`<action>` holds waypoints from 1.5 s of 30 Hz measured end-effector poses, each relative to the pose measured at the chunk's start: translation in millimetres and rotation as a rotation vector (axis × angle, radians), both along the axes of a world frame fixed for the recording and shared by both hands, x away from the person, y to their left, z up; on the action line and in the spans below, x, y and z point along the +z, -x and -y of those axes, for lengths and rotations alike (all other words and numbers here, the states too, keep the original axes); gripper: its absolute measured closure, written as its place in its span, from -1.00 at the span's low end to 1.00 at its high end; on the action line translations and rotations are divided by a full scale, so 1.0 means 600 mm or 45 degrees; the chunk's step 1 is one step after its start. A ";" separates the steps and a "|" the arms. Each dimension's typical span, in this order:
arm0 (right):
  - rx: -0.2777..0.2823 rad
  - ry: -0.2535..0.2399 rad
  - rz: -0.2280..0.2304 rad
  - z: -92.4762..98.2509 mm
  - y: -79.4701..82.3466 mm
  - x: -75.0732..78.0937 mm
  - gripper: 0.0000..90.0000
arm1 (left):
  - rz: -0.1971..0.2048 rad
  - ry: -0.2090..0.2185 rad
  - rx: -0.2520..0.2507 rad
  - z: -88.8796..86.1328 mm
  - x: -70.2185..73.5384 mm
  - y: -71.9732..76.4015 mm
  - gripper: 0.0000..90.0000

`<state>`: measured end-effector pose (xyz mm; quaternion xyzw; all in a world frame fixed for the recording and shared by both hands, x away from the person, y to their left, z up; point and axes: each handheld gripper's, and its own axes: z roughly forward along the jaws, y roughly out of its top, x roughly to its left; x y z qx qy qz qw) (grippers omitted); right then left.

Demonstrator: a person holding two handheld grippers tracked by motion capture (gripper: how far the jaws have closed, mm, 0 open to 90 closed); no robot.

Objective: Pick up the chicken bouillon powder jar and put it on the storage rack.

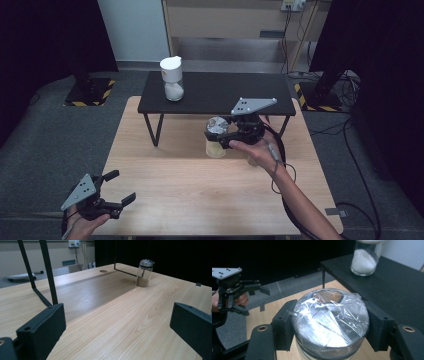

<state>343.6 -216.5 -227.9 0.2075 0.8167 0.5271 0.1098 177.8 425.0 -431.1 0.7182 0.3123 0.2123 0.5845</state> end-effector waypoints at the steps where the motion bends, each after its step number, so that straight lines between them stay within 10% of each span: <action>1: -0.004 0.004 0.002 -0.001 -0.001 0.003 -0.22 | -0.001 0.001 0.000 0.000 0.000 0.000 -1.00; 45: -0.338 0.015 0.057 -0.069 -0.092 0.094 -0.22 | -0.014 0.010 -0.005 -0.001 -0.002 -0.003 -1.00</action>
